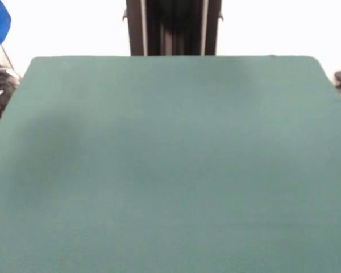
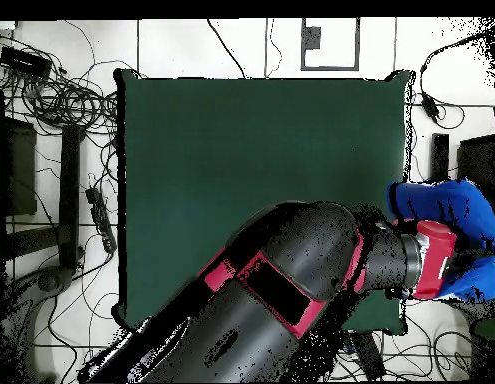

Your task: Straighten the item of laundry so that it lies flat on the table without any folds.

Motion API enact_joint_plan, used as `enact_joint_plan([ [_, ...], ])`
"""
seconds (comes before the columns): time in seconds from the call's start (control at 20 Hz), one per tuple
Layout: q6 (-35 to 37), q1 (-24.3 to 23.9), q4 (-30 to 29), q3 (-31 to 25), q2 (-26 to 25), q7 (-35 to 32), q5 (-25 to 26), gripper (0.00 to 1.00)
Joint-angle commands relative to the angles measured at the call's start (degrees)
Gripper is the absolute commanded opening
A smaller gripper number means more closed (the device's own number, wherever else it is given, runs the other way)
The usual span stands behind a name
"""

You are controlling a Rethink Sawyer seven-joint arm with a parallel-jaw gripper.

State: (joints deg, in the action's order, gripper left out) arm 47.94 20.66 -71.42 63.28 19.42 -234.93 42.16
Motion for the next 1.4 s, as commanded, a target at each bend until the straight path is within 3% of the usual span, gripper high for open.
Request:
enact_joint_plan([
  [0.05, -20.0, 2.1, -3.6, -3.6, 3.1, 24.6, 16.9, 0.00],
  [0.3, -19.7, 1.7, -4.2, -3.9, 4.6, 24.7, 18.9, 0.00],
  [0.65, -15.6, 4.6, -7.1, -5.2, -6.8, 3.8, 21.8, 0.00],
  [0.95, -12.3, 5.8, -7.3, -6.6, -13.0, -5.1, 19.8, 0.00],
  [1.4, -10.7, 8.0, -8.8, -7.0, -16.9, -5.1, 13.1, 0.00],
])
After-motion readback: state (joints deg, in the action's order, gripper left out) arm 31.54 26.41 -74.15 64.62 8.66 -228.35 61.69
